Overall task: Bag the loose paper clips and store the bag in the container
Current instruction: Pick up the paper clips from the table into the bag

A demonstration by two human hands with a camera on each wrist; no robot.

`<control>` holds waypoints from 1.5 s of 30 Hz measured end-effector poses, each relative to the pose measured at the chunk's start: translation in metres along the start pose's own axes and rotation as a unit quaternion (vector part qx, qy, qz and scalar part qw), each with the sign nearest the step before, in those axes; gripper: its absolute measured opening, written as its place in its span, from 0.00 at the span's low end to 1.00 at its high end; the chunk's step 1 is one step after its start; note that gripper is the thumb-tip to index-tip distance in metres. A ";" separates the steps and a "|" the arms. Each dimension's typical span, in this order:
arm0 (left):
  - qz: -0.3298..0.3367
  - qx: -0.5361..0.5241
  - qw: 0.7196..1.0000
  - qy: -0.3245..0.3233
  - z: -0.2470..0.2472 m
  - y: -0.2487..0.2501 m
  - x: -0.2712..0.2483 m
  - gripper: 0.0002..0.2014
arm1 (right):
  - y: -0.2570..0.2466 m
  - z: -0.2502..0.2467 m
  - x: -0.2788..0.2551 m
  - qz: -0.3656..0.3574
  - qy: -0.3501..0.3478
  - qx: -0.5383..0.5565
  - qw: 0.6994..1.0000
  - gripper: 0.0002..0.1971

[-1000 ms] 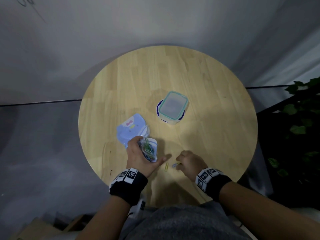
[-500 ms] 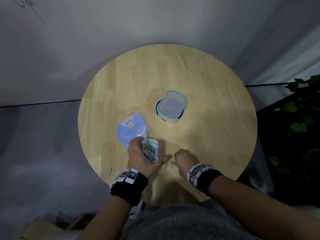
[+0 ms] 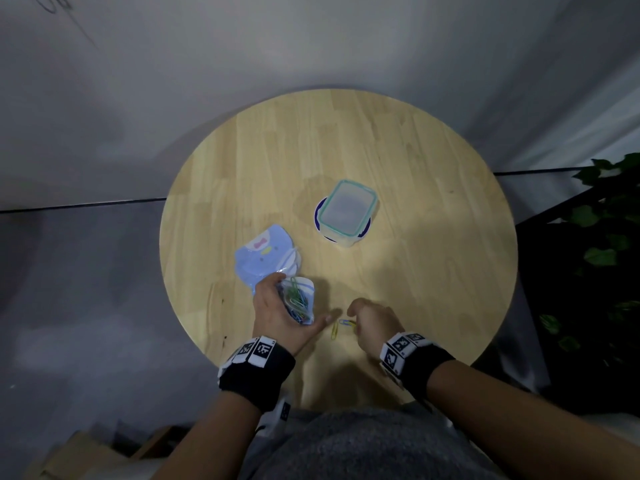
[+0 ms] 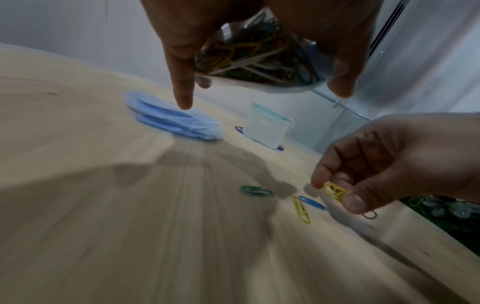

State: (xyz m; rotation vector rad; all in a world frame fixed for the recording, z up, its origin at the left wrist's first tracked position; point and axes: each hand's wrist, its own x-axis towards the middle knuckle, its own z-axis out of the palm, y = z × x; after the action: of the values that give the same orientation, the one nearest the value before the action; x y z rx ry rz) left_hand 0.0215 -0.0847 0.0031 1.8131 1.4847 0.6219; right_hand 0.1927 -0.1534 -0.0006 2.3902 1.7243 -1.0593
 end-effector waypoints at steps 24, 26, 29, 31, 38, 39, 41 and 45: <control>0.009 0.011 1.000 -0.009 0.001 -0.003 0.001 0.52 | -0.014 -0.015 0.010 -0.012 0.027 0.049 0.998 0.08; 0.015 0.008 1.000 -0.009 0.003 -0.001 0.001 0.52 | -0.021 -0.039 0.014 0.019 0.081 0.174 0.981 0.08; 0.014 -0.003 1.000 -0.020 0.007 0.007 0.002 0.51 | -0.042 -0.073 0.018 0.002 0.092 0.282 0.955 0.14; 0.020 -0.005 0.999 -0.030 0.011 0.012 0.003 0.51 | -0.057 -0.086 0.018 -0.021 0.087 0.301 0.949 0.14; 0.022 -0.041 0.999 -0.012 0.017 0.024 0.009 0.51 | -0.077 -0.099 0.008 -0.059 0.059 0.228 0.970 0.05; 0.021 -0.042 0.999 -0.010 0.016 0.025 0.009 0.51 | -0.076 -0.101 0.006 -0.068 0.051 0.221 0.972 0.04; 0.021 -0.035 0.999 -0.012 0.015 0.025 0.010 0.51 | -0.072 -0.105 0.004 -0.077 0.069 0.230 0.968 0.02; 0.001 -0.050 0.999 -0.011 0.009 0.019 0.011 0.48 | -0.046 -0.094 0.016 -0.054 0.152 0.243 0.956 0.05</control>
State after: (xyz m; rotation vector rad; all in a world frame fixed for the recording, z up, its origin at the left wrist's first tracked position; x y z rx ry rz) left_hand 0.0430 -0.0775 0.0115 1.7387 1.4125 0.6635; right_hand 0.2050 -0.0861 0.0804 2.9163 1.8854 -1.3223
